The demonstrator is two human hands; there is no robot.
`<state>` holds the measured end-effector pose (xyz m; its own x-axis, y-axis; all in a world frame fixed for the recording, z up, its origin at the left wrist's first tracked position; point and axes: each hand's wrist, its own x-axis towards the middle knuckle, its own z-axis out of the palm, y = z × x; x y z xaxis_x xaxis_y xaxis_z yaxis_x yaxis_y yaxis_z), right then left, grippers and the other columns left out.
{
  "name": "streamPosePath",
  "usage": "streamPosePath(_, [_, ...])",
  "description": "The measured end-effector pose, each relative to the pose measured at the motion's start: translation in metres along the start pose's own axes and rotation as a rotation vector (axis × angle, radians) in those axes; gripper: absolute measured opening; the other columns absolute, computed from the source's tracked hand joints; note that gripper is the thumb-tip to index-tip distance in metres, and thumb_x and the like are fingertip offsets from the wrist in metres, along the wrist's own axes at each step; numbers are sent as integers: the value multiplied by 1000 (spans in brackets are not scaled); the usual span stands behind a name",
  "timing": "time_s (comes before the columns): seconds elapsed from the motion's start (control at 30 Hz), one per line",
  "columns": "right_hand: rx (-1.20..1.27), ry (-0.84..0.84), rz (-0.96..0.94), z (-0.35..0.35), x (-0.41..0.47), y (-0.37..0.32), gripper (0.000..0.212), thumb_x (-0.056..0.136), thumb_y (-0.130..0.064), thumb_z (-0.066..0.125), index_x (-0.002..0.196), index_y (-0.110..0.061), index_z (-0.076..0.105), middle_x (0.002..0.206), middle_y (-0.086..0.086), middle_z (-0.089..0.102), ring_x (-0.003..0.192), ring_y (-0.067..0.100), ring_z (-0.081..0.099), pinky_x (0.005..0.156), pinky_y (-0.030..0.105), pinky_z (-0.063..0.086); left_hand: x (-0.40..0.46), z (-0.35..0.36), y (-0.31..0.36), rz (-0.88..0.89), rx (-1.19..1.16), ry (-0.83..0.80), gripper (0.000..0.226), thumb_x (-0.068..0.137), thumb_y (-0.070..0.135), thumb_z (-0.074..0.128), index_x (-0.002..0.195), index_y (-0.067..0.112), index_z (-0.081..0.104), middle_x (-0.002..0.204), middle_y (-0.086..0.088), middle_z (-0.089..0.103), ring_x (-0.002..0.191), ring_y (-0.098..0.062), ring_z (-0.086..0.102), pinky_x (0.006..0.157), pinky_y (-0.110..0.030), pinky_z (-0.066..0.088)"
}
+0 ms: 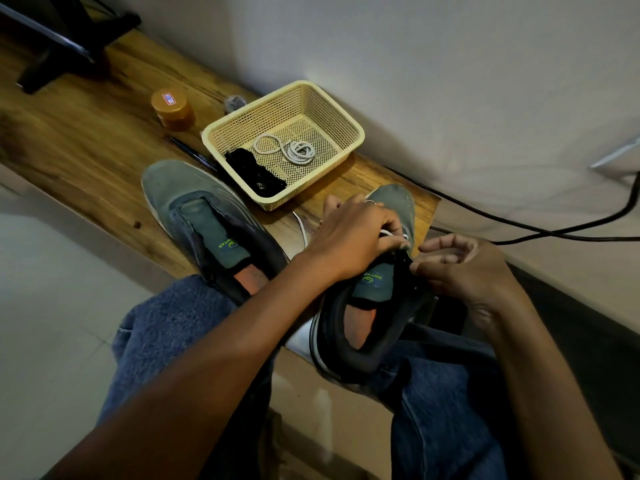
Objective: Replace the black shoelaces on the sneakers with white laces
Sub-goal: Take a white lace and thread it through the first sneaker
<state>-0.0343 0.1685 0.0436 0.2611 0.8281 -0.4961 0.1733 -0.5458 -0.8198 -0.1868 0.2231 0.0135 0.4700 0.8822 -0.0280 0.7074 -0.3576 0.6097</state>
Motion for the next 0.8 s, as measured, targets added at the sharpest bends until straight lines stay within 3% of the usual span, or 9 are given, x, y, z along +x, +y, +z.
streamPosePath(0.23, [11,-1,-6,1,0,0,26,75,13,69,80,-10,58,53,1,66,47,7,60,46,18,51,1,5,2,-10,54,-22,21,88,52,58,92,34,69,108,10,66,112,-11,42,74,-32,10])
streamPosePath(0.57, [5,6,-19,0,2,2,26,75,12,71,83,-9,57,55,1,68,48,6,61,45,18,50,3,2,-1,-29,26,-112,16,85,49,64,93,37,69,110,6,64,116,-13,39,79,-33,13])
streamPosePath(0.8, [-24,20,-46,2,2,2,26,75,13,70,84,-7,57,56,3,67,50,9,62,47,19,51,1,8,2,11,48,-56,19,84,49,64,93,35,70,108,5,65,114,-12,39,77,-32,12])
